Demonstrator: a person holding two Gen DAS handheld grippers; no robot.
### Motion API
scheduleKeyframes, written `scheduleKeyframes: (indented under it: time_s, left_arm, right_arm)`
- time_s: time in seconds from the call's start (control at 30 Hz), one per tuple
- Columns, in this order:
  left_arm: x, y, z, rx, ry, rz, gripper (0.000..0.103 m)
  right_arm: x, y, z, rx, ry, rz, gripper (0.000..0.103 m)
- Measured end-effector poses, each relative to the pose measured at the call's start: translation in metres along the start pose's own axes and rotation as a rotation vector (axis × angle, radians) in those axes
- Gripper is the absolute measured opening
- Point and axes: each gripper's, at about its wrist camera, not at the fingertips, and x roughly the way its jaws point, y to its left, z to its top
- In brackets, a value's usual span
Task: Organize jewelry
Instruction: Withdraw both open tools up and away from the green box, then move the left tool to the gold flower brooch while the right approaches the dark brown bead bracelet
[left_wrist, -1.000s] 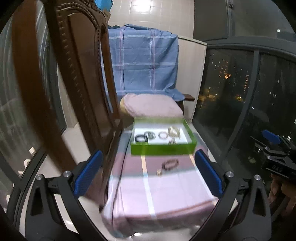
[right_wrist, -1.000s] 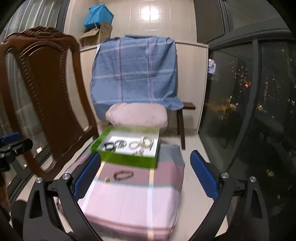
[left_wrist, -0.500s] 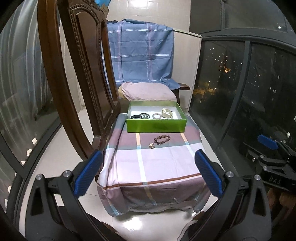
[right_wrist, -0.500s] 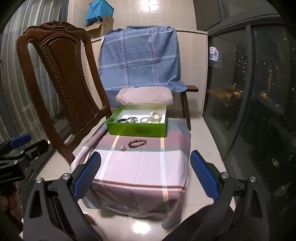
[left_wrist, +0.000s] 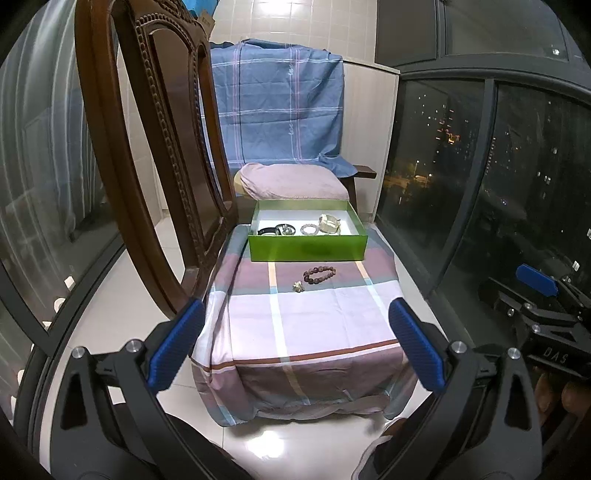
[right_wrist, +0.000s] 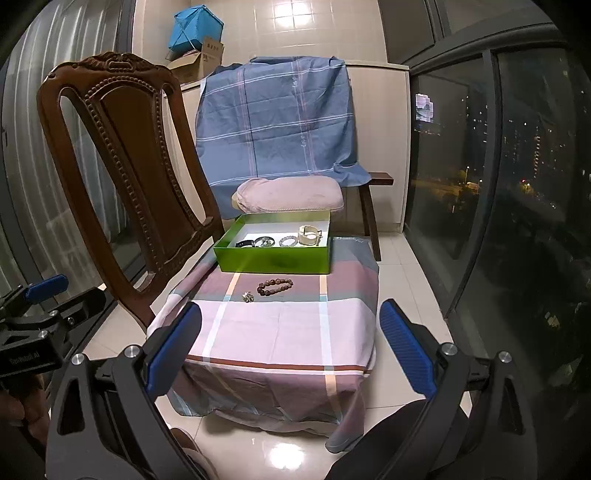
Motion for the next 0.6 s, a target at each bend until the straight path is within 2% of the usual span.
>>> scheduleKeyframes:
  time_s: [0.4, 0.5, 0.6]
  left_arm:
    - [0.016, -0.005, 0.000, 0.006, 0.035, -0.002, 0.099]
    - [0.038, -0.007, 0.000, 0.015, 0.065, -0.001, 0.099]
    - [0.078, -0.010, 0.001, 0.018, 0.118, 0.002, 0.097]
  right_arm:
    - [0.010, -0.005, -0.002, 0.017, 0.024, -0.002, 0.095]
    - [0.018, -0.007, -0.005, 0.021, 0.035, -0.007, 0.095]
    - [0.031, -0.011, -0.010, 0.032, 0.065, -0.010, 0.095]
